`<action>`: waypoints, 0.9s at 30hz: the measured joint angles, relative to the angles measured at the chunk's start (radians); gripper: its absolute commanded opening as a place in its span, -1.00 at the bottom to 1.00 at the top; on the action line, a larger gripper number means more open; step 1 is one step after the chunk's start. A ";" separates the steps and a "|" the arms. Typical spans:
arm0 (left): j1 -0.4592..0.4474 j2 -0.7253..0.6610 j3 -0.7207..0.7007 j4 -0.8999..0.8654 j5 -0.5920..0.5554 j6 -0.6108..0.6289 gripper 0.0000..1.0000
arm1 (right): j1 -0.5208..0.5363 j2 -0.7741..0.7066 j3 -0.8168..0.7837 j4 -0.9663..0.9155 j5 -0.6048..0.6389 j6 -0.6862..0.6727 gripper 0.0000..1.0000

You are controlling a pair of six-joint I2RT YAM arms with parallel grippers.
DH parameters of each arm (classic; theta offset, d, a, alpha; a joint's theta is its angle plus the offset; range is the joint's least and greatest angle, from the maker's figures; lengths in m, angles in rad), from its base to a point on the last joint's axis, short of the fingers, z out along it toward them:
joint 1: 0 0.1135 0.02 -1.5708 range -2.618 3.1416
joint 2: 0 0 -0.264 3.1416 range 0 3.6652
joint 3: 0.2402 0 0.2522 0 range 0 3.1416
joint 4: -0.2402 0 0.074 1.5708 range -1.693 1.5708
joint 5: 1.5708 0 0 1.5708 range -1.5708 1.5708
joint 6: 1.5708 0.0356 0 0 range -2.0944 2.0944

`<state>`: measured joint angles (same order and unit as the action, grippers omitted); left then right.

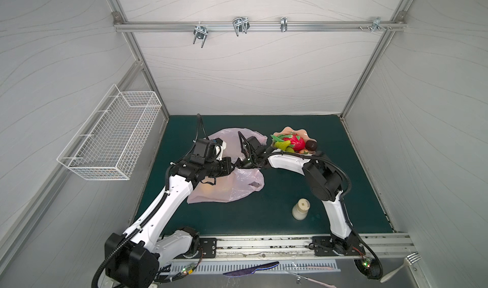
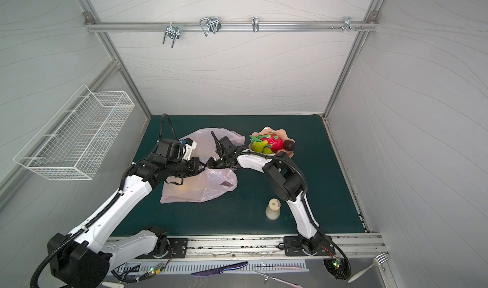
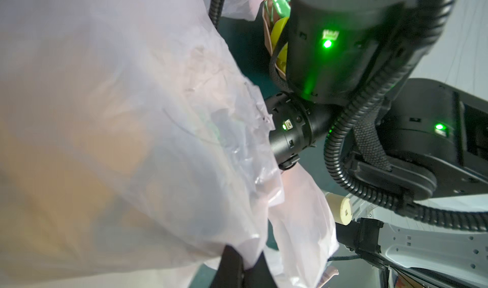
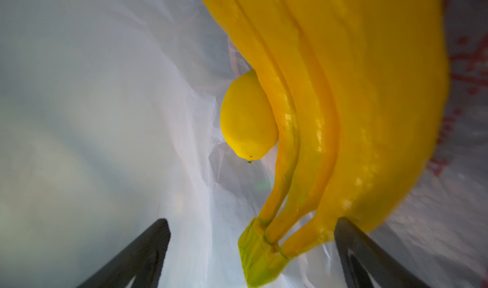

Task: Place the fruits into the plastic bag
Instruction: Place the fruit in the plastic bag, then pick up the fruit from the plate.

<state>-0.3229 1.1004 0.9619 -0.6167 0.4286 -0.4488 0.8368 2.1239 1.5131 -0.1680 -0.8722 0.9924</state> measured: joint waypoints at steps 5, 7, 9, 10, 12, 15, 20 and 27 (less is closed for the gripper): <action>0.006 -0.011 0.009 0.005 -0.011 -0.001 -1.00 | -0.043 -0.085 -0.033 -0.071 0.022 -0.054 0.98; 0.011 -0.011 0.009 0.002 -0.023 -0.001 -1.00 | -0.060 -0.123 -0.035 -0.097 0.024 -0.078 0.98; 0.012 -0.011 0.009 0.002 -0.029 -0.001 -1.00 | -0.075 -0.157 -0.039 -0.116 0.027 -0.098 0.98; 0.012 -0.011 0.009 0.001 -0.032 -0.001 -1.00 | -0.080 -0.168 -0.041 -0.124 0.027 -0.106 0.98; 0.012 -0.011 0.009 0.001 -0.033 -0.002 -1.00 | -0.087 -0.188 -0.047 -0.144 0.029 -0.124 0.98; 0.012 -0.010 0.009 0.001 -0.033 -0.003 -1.00 | -0.092 -0.204 -0.053 -0.192 0.042 -0.156 0.98; 0.012 -0.001 0.009 0.002 -0.031 -0.004 -1.00 | -0.111 -0.262 -0.092 -0.288 0.095 -0.218 0.98; 0.012 0.007 0.009 0.004 -0.016 -0.001 -1.00 | -0.204 -0.408 -0.195 -0.362 0.189 -0.259 0.98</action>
<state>-0.3111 1.1076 0.9710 -0.6125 0.4122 -0.4496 0.6331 1.7161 1.3182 -0.5297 -0.6834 0.7334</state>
